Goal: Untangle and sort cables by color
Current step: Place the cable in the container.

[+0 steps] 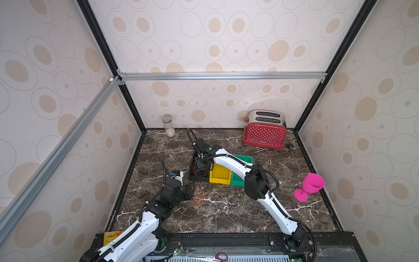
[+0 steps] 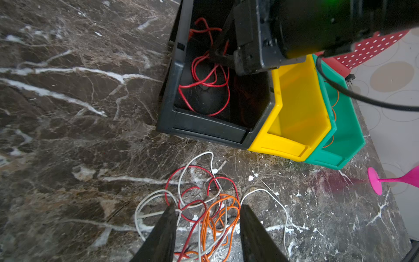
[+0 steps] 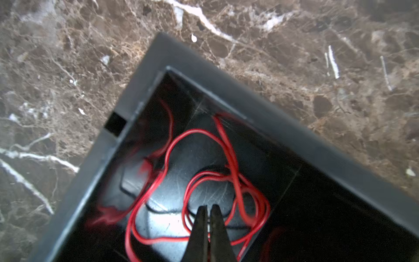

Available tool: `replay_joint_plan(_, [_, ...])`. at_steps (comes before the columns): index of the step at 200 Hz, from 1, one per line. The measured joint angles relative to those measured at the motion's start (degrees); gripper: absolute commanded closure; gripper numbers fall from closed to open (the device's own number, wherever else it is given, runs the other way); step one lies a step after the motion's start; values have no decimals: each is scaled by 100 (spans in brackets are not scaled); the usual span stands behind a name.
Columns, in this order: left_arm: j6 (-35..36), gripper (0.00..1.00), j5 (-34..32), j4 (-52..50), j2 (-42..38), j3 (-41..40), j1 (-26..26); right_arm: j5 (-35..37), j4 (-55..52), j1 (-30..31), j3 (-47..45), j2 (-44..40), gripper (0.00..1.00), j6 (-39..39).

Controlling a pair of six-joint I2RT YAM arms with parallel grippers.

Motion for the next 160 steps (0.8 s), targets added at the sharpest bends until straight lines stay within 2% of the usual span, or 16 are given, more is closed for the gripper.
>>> replay_joint_plan(51, [0, 54, 57, 7, -42, 0, 0, -177, 103, 0, -382, -260, 85, -28])
replay_joint_plan(56, [0, 54, 66, 7, -44, 0, 0, -199, 101, 0, -459, -326, 80, -26])
replay_joint_plan(77, [-2, 53, 85, 9, -57, 0, 0, -243, 120, 0, -804, -671, 71, -57])
replay_joint_plan(110, [0, 52, 87, 7, -92, 0, 0, -232, 188, 0, -1132, -1211, 67, -85])
replay_joint_plan(135, [0, 50, 90, 4, -107, 0, 0, -186, 262, 0, -1311, -1552, 58, -129])
replay_joint_plan(160, [0, 49, 98, 4, -107, 0, 0, -120, 323, 0, -1556, -1864, 56, -173])
